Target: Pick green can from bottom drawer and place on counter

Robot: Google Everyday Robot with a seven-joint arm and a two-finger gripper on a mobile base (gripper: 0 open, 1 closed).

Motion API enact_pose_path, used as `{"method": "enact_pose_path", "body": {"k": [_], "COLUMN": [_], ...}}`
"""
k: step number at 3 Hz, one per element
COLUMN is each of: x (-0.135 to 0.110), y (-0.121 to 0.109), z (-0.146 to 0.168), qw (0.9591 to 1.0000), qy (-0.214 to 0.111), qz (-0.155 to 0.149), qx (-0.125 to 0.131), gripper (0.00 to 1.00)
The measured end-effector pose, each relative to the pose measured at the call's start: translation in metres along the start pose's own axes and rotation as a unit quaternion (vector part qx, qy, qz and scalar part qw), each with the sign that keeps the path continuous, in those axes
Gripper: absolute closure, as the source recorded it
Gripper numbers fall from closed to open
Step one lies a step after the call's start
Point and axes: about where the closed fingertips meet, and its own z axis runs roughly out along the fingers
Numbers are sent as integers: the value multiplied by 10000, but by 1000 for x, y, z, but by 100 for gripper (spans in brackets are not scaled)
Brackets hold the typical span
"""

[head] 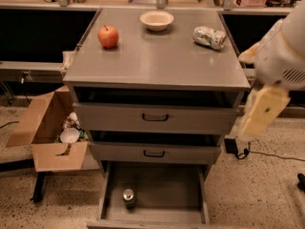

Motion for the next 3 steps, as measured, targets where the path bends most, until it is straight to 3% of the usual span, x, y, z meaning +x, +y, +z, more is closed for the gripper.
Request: {"method": "enact_pose_path", "body": {"k": [1, 2, 3], "x": [-17, -22, -23], "y": [26, 71, 71], "z": [65, 151, 151], "qw": [9996, 9968, 9968], "qy": [-133, -339, -340], "qz": [-218, -127, -128], "qx": [-138, -711, -708], "gripper": [0, 0, 0]}}
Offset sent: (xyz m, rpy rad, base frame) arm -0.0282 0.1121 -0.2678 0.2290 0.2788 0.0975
